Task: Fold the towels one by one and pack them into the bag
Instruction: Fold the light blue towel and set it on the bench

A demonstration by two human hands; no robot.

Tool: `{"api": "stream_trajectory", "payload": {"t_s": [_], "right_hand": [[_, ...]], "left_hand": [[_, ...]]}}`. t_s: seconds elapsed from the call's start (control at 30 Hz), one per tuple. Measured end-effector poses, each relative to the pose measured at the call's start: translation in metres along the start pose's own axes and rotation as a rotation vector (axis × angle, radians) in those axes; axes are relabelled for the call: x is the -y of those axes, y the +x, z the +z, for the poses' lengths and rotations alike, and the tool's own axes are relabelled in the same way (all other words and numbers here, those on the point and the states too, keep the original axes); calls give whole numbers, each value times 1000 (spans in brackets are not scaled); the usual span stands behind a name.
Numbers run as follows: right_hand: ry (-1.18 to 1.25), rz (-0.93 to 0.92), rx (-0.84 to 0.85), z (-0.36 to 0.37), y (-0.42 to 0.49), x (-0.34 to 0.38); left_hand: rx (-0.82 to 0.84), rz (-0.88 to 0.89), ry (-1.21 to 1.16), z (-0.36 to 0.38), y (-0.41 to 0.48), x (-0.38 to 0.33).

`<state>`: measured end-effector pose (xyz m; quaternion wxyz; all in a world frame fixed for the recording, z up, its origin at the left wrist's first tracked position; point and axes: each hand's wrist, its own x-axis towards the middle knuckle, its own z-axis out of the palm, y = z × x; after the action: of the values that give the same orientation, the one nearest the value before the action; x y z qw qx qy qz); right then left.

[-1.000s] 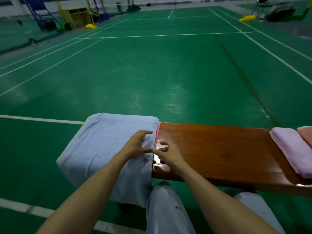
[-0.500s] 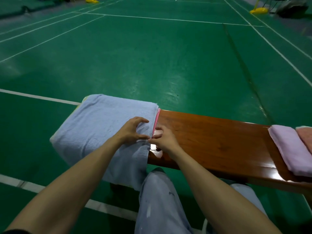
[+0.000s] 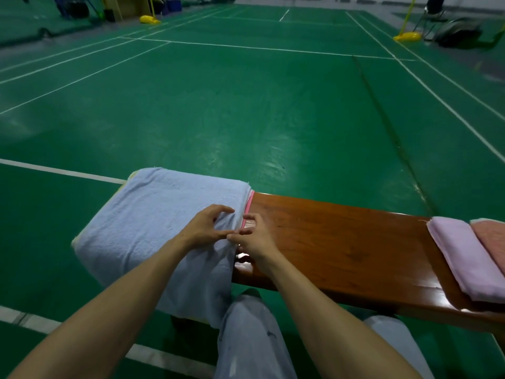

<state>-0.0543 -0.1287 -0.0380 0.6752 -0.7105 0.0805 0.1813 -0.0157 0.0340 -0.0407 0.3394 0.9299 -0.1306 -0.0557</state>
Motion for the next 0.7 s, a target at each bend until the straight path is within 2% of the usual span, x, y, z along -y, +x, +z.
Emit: {"api": "stream_trajectory", "payload": {"t_s": [0.17, 0.27, 0.37, 0.47, 0.7], "right_hand": [[188, 71, 53, 3, 3, -2], [150, 126, 84, 2, 3, 0], [109, 99, 89, 2, 0, 1], [96, 51, 21, 2, 0, 0], [238, 14, -24, -16, -3, 5]], "left_hand": [[2, 8, -35, -2, 2, 0], [-9, 22, -47, -2, 2, -2], [-24, 16, -43, -1, 3, -4], [-42, 20, -42, -2, 4, -6], [-48, 43, 17, -4, 7, -10]]}}
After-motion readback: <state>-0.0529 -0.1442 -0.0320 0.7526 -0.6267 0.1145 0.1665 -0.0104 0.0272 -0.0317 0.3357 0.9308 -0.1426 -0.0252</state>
